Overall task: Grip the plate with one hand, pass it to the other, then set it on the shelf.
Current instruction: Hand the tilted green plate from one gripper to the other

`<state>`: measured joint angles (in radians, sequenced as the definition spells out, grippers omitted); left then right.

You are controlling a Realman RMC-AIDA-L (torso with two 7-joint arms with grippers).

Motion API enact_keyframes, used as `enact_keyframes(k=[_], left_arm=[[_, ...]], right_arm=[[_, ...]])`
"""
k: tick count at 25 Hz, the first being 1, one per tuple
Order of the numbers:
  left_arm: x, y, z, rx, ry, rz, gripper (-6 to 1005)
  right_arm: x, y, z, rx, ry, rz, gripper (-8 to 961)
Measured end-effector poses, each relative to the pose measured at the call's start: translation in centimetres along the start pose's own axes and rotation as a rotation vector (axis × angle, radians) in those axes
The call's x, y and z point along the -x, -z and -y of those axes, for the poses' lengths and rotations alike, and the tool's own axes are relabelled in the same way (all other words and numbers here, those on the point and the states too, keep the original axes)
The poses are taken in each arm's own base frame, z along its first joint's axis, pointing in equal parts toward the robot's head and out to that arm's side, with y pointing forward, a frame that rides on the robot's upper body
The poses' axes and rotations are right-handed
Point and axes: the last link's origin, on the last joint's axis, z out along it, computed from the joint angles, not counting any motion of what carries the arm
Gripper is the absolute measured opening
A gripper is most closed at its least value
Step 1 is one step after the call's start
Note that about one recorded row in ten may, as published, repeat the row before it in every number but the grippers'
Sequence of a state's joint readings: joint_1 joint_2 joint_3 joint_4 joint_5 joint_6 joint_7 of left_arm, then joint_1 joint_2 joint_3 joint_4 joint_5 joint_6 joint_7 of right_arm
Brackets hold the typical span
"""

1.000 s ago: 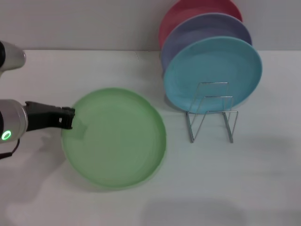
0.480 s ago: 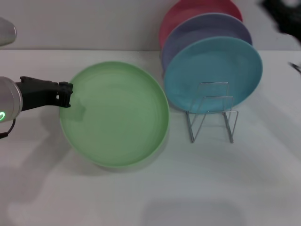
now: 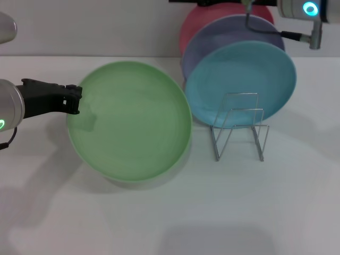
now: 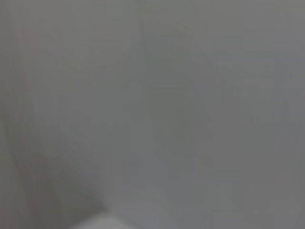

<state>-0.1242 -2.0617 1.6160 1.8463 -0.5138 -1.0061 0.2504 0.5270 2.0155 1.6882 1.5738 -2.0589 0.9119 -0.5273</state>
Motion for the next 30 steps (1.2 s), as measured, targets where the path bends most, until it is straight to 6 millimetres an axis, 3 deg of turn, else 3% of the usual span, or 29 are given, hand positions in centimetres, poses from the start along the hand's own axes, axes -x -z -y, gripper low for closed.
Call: enact_keyframes(k=[1,6,30], left_arm=[[-0.1,0.1,0.0,0.000,-0.004,-0.004,33],[-0.2,0.1,-0.1,0.001,-0.010,-0.010,33],[-0.6,0.1,-0.4,0.014,-0.014,-0.020,32]], right_arm=[[0.0,-0.9,0.5,-0.035,-0.059,-0.136,838],[-0.7,-3.1,0.4,-0.011,-0.140,-0.334,835],[-4.0,-7.3,-0.1,0.030,-0.006,-0.478,825]])
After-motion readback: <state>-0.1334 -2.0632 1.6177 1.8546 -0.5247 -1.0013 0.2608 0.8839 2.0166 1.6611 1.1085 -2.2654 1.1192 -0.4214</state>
